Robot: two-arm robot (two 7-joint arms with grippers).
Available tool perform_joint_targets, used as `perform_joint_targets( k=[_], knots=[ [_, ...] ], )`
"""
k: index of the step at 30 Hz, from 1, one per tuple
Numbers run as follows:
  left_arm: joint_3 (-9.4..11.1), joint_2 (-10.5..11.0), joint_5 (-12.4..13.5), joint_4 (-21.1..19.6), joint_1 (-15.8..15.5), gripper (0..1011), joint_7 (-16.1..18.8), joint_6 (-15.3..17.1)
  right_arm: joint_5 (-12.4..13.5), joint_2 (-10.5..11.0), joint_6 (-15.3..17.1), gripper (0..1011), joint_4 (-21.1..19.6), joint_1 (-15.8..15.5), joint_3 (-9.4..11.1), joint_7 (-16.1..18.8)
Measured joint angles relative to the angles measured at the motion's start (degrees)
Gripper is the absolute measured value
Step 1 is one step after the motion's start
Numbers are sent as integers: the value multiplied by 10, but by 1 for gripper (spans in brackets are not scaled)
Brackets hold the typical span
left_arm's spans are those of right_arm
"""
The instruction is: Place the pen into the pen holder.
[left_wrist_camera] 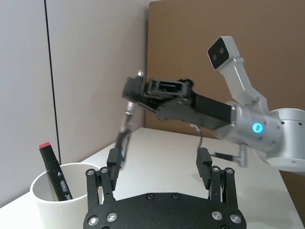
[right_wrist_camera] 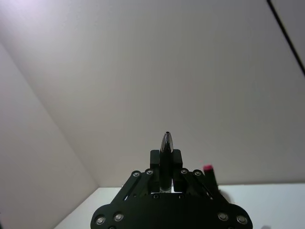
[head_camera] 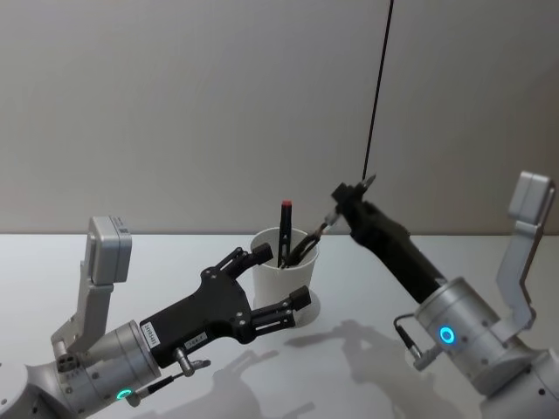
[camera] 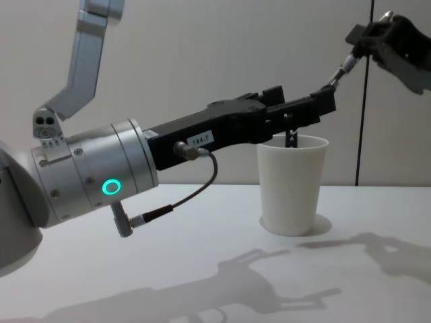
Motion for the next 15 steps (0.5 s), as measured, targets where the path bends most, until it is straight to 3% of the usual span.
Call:
perform_joint_targets(
  k=[15],
  knots=[
    [0, 0, 0, 0, 0, 1001, 0, 0, -98, -11, -80, 143, 90, 86, -22, -9]
  ],
)
